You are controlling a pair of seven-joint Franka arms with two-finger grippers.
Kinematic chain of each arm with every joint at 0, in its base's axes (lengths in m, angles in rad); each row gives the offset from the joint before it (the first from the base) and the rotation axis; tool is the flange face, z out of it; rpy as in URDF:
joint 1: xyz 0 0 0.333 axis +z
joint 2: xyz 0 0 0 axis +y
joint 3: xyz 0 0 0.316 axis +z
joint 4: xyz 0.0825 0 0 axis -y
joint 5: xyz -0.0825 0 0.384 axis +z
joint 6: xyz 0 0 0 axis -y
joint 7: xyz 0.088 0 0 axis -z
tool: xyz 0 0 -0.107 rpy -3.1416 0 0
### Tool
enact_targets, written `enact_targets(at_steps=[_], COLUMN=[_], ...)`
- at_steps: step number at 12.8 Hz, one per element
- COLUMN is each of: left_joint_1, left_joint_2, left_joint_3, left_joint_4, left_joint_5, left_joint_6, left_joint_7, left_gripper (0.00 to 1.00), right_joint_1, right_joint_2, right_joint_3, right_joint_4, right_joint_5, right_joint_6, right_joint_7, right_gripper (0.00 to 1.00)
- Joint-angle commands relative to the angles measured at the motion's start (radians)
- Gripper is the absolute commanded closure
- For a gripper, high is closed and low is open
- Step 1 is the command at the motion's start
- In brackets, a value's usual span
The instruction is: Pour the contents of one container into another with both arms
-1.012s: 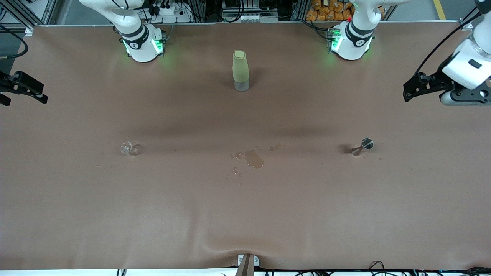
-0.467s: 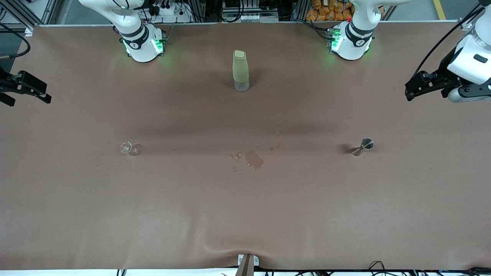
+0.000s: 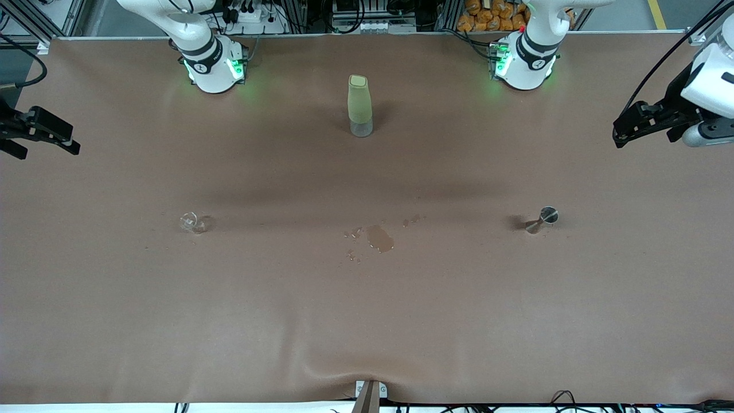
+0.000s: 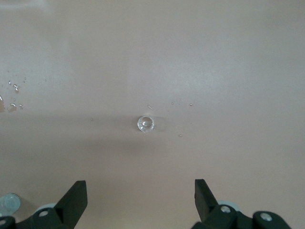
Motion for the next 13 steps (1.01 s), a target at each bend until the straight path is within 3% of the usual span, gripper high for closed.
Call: enact_targets(at_steps=[1,13], left_joint_1=[-0.016,-0.021], left_joint_2=[-0.027,-0.016], left_joint_3=[0.019,0.042], left_joint_4=[0.001,0.031], left_joint_5=[-0.023,-0.068], left_joint_6=[-0.022,-0.075], left_joint_7=[-0.008,0.091], left_gripper=[0.00,0.00], right_joint_1=[0.019,0.019], right_joint_2=[-0.020,-0.017], right_joint_3=[-0.022,-0.020], right_joint_4=[-0.021,-0.017], right_joint_5=[0.010,0.005], right_joint_6=[0.003,0.002], right_joint_7=[0.016,0.015], right_gripper=[0.00,0.00])
